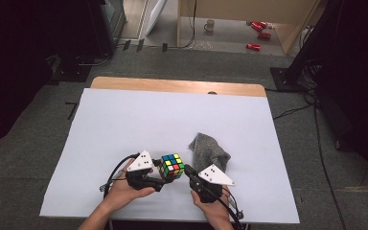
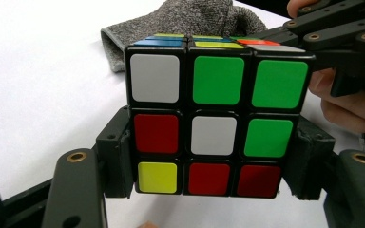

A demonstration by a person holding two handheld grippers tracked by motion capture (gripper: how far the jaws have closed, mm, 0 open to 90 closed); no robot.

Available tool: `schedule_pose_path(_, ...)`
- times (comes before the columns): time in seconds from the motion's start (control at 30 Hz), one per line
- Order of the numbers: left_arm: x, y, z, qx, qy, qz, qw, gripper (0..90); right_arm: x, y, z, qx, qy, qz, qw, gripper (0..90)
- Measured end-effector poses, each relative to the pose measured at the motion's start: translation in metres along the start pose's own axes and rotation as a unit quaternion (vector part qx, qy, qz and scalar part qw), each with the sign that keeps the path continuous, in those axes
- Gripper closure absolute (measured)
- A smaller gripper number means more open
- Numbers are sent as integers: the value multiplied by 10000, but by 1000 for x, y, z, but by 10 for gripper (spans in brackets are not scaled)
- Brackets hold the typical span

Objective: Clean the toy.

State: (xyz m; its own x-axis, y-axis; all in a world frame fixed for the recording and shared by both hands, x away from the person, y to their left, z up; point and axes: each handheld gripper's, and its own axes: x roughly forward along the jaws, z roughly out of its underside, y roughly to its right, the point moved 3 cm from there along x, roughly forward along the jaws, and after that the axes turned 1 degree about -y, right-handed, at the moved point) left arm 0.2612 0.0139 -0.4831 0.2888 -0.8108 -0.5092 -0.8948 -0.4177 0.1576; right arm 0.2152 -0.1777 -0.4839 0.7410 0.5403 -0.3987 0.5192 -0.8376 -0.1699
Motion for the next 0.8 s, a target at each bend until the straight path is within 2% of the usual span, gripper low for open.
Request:
schedule_pose_path(0.3, 0, -3, 2, -36, -7, -75, 10000, 331, -2, -5, -1, -134, 33, -62, 9999, 899)
schedule_pose_path(0.47, 0, -6, 3, -47, 23, -206, 9998, 338, -1, -7, 0, -200, 21, -121, 9997, 897)
schedule_pose_path(0.53, 0, -7, 4, -52, 38, -246, 9997, 340, 0, -8, 0, -251, -12, -170, 9995, 866)
schedule_pose_path(0.57, 0, -7, 4, -27, 30, -254, 9997, 341, 0, -9, 1, -269, -12, -272, 9993, 847)
schedule_pose_path(0.67, 1, -8, 5, -18, 21, -299, 9995, 342, 1, -12, 1, -428, -42, -167, 9989, 849)
schedule_pose_path(0.8, 2, -10, 7, -31, 7, -348, 9994, 343, 0, -9, 1, -364, -46, -188, 9991, 823)
